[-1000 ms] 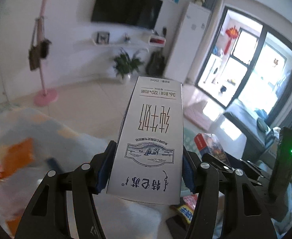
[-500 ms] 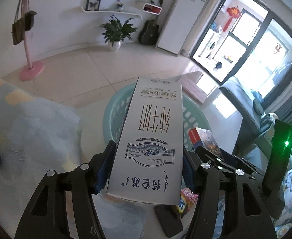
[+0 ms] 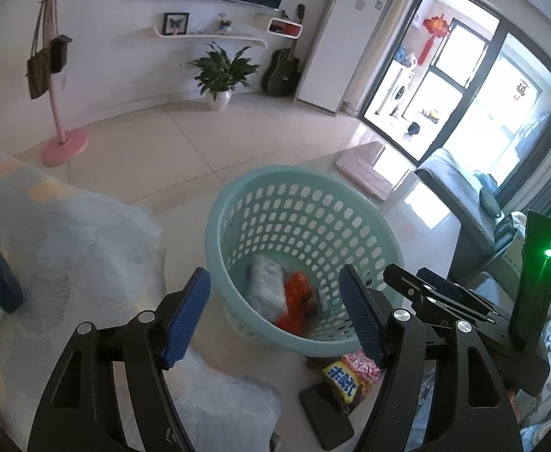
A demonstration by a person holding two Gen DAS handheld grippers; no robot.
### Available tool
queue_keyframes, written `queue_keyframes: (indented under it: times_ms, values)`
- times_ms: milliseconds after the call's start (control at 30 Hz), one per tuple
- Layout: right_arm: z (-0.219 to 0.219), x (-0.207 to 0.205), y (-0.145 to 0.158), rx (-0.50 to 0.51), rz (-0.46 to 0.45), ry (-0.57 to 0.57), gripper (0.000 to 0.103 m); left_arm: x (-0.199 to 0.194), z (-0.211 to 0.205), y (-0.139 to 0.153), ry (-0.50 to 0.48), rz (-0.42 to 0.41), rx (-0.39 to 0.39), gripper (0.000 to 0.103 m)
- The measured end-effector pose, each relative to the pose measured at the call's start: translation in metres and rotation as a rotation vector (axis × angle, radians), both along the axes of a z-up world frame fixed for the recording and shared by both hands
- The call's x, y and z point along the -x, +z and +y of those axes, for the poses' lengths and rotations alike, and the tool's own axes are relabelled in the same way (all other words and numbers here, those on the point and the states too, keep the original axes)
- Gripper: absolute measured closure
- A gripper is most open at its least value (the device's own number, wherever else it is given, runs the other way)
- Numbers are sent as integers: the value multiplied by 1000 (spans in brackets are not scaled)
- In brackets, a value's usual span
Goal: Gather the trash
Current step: 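Carry the milk carton and snack box to the teal basket and release both, then move both tools back to the table and grasp another milk carton with the left tool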
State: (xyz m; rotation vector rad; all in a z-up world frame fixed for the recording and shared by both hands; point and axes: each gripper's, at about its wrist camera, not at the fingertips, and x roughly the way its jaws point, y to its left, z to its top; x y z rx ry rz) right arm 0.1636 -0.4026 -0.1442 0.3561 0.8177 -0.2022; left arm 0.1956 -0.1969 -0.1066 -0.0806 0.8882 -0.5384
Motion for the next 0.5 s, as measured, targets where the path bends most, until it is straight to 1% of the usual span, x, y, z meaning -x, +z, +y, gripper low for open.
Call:
queue_keyframes:
  times_ms: [67, 233, 500]
  values:
    - [6, 2, 5, 3, -10, 9, 42, 5, 2, 4, -7, -2, 13, 34]
    - [20, 8, 22, 22, -51, 40, 42, 18, 12, 19, 8, -47, 23, 36]
    - [60, 14, 47, 51, -105, 134, 42, 47, 50, 49, 63, -124, 54, 37]
